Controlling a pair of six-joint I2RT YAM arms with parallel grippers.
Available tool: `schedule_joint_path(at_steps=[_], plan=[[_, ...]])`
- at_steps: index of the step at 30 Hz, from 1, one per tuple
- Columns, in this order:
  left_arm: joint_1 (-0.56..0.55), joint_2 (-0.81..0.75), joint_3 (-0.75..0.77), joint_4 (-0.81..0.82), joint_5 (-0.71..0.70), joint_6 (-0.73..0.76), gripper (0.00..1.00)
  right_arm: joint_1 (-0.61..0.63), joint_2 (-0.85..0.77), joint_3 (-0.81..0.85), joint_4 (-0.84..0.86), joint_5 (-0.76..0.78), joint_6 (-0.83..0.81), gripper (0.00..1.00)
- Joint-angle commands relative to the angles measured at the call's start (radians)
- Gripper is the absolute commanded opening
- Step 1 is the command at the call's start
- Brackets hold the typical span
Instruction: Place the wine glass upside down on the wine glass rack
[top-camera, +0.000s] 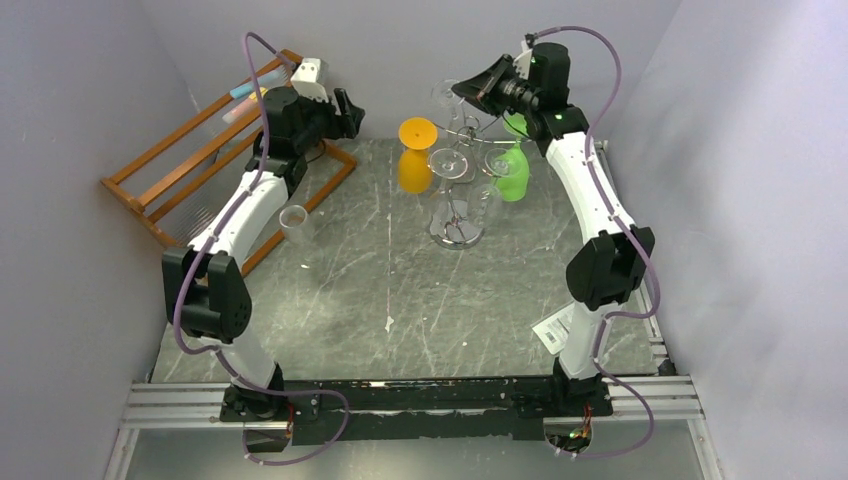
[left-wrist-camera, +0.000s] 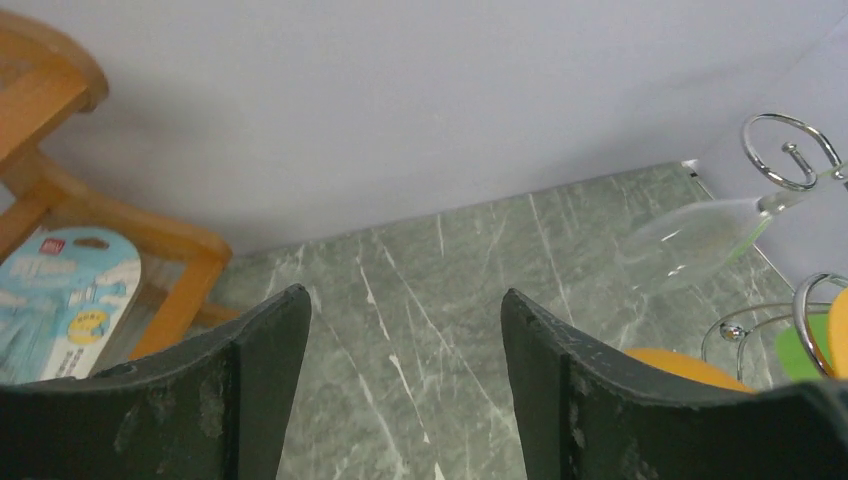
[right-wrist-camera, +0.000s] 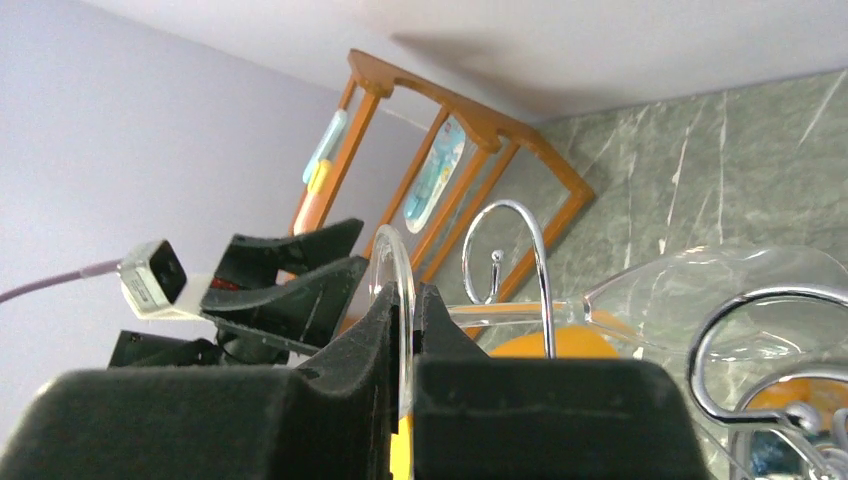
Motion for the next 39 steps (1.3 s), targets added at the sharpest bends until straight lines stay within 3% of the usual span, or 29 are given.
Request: schedule_joint_path(at_steps=[1,7,17,30,39], plan=[[0.001,-0.059,-0.038,-0.102,-0.079,-0.038,0.74,-0.020,-0.050,-0.011,0.059,0.036,-0.005,0.00],[0.001,-0.110,-0.061,-0.217,-0.089,-0.085,0.74,-0.027,-0.043,-0.047,0.156,0.040,0.005,0.00],[0.001,-0.257,-0.177,-0.242,0.067,-0.142,0.70,-0.015,0.062,0.051,0.232,-0.019,-0.013,0.00],[0.002,-0.374,-0.217,-0.444,-0.009,-0.131,0.68,0.007,0.135,0.106,0.206,-0.109,-0.062,0.00],[0.001,-0.437,-0.277,-0.530,-0.040,-0.105,0.68,0.014,0.165,0.184,0.046,-0.067,-0.144,0.21]])
